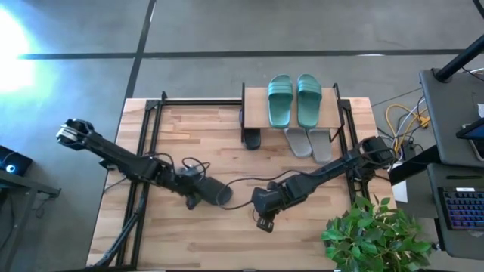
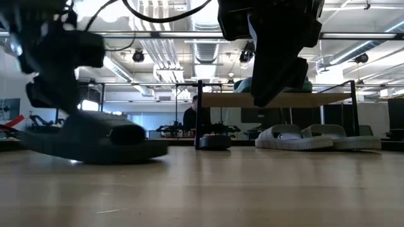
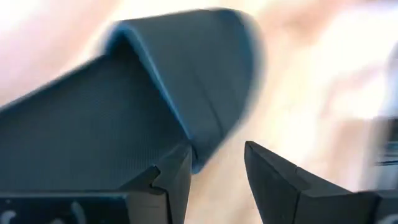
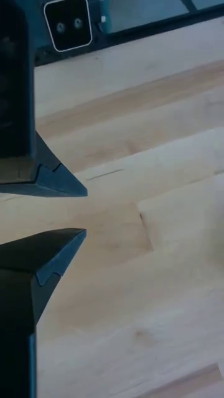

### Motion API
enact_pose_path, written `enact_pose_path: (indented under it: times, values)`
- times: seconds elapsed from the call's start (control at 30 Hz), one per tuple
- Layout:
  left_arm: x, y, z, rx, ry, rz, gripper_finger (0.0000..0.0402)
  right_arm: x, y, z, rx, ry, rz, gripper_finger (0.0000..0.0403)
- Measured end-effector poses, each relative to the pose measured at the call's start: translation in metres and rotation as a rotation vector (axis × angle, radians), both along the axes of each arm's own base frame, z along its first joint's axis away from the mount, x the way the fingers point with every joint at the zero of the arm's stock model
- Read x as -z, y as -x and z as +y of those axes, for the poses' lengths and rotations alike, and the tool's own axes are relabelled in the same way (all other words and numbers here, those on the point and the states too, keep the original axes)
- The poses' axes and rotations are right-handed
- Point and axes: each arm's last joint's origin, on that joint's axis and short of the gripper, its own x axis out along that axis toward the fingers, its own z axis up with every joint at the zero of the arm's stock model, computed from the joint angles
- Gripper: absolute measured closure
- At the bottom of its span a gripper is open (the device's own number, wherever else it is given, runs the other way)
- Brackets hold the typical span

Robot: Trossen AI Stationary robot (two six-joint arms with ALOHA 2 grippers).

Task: Pick and place slides into the shelf
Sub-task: Put the black slipper under the shelf

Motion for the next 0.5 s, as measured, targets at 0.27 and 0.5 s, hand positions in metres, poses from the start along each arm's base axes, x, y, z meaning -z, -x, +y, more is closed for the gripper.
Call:
enact_pose_path:
  times: [0.27, 0.5]
  values:
    - [-0.030, -0.056, -0.025, 0.116, 0.267, -0.578, 0.0268, 0.000, 0.004, 0.008, -0.017, 0.004, 0.008, 0.0319]
    - [-0.022, -0.049, -0.018, 0.040, 0.079, -0.365, 0.0268, 0.003, 0.013, 0.012, -0.015, 0.032, 0.077, 0.0319]
